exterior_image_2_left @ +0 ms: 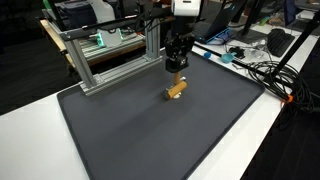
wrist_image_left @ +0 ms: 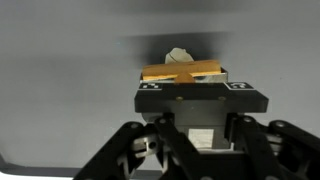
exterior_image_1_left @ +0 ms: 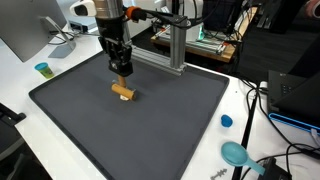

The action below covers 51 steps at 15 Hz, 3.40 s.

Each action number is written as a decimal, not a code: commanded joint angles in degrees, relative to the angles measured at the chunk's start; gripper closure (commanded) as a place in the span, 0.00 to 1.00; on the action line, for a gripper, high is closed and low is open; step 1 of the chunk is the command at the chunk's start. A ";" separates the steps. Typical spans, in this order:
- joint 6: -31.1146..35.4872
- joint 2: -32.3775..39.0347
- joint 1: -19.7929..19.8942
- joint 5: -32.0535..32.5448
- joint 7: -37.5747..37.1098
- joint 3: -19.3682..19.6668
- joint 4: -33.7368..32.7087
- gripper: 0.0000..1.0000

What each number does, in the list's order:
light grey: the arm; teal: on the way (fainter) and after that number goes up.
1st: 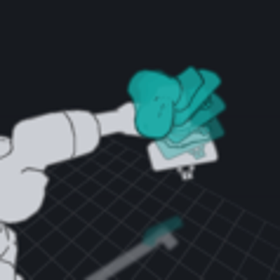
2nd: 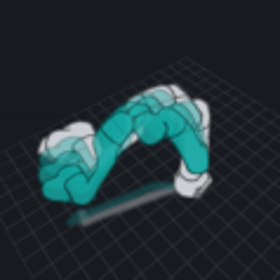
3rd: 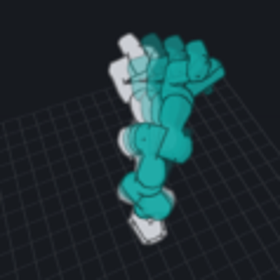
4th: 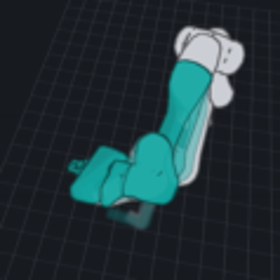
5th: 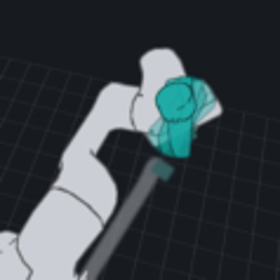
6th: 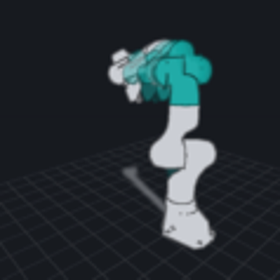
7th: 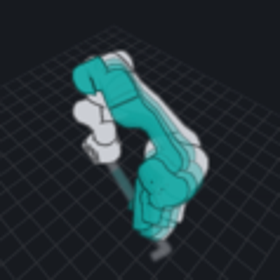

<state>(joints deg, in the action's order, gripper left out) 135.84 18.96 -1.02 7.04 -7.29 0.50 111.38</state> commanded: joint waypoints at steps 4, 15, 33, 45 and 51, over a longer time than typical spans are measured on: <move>-4.36 3.27 -0.65 0.60 -0.62 0.92 -1.04 0.78; -7.59 3.25 -0.50 0.39 -0.37 0.78 -1.74 0.78; 3.98 4.83 -1.01 -0.63 -10.65 2.17 -3.53 0.78; 6.67 -1.51 1.47 -5.08 -5.41 1.69 -1.90 0.78; 2.04 -2.38 0.94 -5.07 1.17 0.31 -1.52 0.78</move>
<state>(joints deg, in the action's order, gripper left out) 139.68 17.35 0.16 3.42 -9.02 1.85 108.74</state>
